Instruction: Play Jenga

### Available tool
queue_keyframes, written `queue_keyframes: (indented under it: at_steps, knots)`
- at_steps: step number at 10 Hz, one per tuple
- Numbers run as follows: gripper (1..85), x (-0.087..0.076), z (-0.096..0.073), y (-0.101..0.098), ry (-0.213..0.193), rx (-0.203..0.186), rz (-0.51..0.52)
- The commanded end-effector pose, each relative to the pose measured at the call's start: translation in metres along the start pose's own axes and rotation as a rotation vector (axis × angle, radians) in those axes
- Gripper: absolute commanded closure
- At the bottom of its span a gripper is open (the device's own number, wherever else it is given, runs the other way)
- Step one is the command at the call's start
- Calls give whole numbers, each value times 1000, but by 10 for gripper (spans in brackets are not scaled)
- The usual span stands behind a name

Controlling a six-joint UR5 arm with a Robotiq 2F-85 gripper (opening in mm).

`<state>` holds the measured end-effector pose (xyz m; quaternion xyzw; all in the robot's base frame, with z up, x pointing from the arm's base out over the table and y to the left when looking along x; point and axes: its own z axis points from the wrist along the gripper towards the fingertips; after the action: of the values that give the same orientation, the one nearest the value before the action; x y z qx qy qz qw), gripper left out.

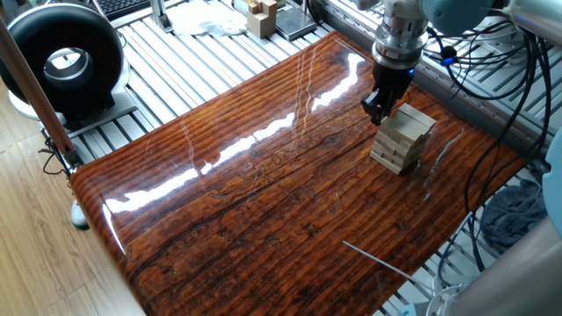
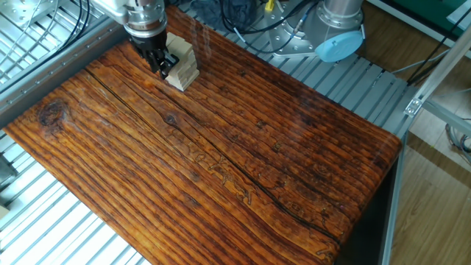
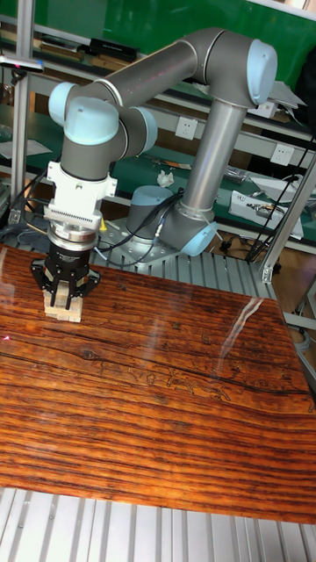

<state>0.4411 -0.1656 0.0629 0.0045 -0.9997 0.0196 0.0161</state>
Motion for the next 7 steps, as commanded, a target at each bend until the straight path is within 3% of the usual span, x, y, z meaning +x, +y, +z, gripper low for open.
queue_keyframes:
  at_steps: [1, 7]
  knots:
    - [813, -6, -3, 2, -19, -8, 15]
    - [843, -18, -6, 9, -42, -22, 35]
